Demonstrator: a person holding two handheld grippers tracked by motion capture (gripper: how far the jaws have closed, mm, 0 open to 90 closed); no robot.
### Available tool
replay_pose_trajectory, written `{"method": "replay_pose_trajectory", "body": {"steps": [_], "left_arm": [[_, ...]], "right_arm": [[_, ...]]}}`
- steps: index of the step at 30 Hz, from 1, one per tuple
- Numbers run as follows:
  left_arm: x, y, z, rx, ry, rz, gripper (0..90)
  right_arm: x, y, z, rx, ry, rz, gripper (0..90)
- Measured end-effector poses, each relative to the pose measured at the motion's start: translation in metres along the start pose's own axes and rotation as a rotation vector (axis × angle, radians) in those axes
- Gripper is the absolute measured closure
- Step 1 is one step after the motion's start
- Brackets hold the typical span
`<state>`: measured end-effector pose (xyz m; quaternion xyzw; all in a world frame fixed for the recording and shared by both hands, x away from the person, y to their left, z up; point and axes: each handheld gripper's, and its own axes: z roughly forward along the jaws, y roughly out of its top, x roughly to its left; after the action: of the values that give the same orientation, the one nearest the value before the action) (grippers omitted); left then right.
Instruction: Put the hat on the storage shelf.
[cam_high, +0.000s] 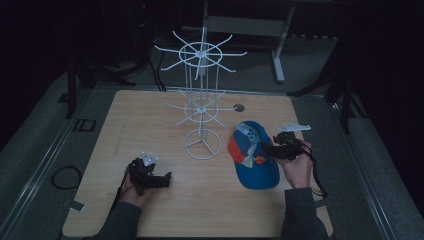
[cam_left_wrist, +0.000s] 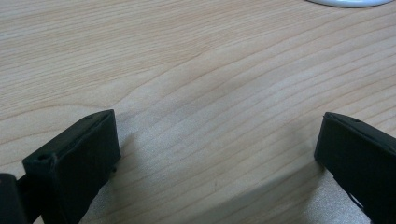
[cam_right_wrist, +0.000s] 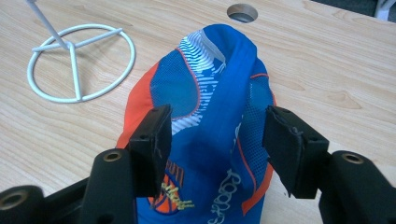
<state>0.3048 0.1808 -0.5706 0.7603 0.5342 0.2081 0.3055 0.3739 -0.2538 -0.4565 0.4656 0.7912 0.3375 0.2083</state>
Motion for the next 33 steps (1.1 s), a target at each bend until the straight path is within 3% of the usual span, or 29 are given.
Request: {"method": "replay_pose_trajectory", "body": {"steps": [16,26,33], "left_arm": [[0.0,0.0,0.0,0.002,-0.001,0.0,0.1],[0.0,0.0,0.0,0.001,-0.001,-0.001,0.1],[0.0,0.0,0.0,0.001,-0.001,-0.001,0.1]], "right_arm": [[-0.012,0.022,0.018,0.044,0.054,0.04,43.1],[-0.016,0.035,0.031,0.085,0.047,0.058,40.6],[-0.019,0.042,0.041,0.108,0.073,0.058,42.1]]}}
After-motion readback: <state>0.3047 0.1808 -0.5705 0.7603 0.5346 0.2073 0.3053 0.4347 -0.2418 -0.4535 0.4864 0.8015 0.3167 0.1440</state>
